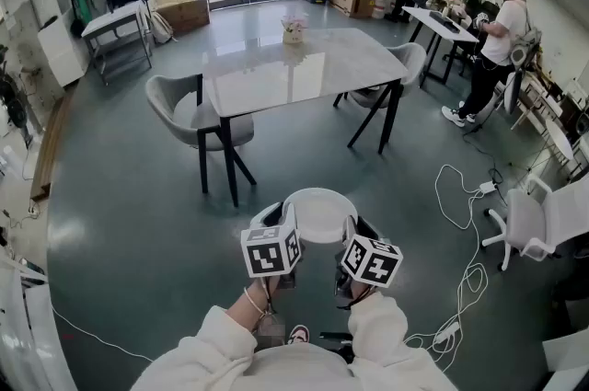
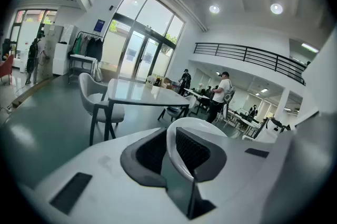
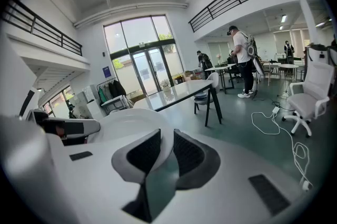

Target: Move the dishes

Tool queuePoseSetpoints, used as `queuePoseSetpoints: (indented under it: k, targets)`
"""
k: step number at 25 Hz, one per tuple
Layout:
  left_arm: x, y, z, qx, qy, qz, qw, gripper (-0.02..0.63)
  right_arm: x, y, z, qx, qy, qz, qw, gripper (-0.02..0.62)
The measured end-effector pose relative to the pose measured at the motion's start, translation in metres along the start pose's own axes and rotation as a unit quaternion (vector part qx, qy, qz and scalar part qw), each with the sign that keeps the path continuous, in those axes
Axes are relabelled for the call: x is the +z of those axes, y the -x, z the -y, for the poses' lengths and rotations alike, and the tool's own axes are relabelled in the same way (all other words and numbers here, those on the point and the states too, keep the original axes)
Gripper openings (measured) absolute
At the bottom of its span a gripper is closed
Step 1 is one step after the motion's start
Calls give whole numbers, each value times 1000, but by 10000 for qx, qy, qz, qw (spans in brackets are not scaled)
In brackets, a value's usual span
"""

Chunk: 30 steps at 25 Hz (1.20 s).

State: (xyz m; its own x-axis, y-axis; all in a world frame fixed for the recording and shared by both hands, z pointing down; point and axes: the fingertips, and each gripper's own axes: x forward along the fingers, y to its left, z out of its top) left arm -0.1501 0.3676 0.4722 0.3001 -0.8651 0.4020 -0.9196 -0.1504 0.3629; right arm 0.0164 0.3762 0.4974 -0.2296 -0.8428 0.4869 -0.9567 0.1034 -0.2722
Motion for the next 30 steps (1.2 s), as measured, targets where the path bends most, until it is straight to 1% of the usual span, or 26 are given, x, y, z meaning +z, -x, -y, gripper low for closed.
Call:
queuePoseSetpoints:
  k: [10, 15, 20, 23, 30]
  targets:
    - [13, 3, -21, -12, -61, -6, 10000, 52, 8, -4, -25, -5, 118, 64, 9999, 129]
    - [21, 2, -30, -134, -108, 28, 9998, 52, 9, -10, -35, -37, -72, 98, 9999, 129]
    - [27, -2, -36, -256, -145, 34, 9996, 52, 14, -14, -42, -121, -78, 180, 9997, 129]
    - [26, -3, -40, -327, -140, -4, 9994, 52, 15, -13, -45, -207, -79, 220, 9995, 129]
    - [17, -12, -43, -401, -163, -135, 9990, 52, 5, -19, -39, -311, -218, 142, 9992, 127]
